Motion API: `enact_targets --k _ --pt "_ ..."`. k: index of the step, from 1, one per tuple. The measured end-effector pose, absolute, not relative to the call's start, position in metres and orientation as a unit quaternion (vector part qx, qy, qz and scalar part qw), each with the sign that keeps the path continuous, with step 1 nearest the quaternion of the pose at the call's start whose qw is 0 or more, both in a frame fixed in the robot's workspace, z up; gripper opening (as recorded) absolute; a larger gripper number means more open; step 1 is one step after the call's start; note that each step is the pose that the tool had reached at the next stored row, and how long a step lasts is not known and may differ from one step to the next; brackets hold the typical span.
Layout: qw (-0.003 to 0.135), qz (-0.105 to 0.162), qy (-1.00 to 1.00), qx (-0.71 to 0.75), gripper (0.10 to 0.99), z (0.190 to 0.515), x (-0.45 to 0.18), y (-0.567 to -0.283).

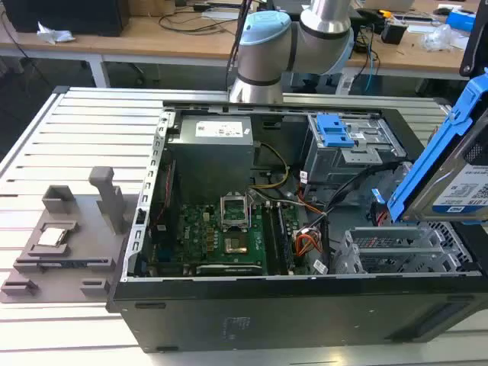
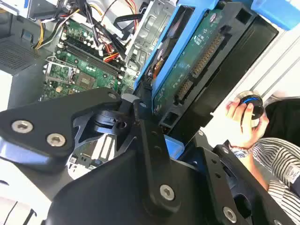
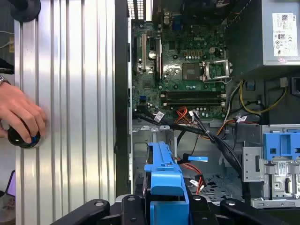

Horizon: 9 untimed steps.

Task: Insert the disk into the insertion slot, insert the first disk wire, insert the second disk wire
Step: 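Insert the disk into the insertion slot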

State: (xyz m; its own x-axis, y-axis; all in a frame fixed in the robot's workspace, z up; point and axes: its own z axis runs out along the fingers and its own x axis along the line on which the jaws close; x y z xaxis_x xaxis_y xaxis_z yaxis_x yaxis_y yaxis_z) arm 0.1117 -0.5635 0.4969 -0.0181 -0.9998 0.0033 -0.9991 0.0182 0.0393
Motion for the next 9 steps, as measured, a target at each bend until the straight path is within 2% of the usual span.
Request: enact_targets --k 9 --pt "0.015 -0.013 -0.713 0.701 0.369 0.4928 0.0996 -0.5602"
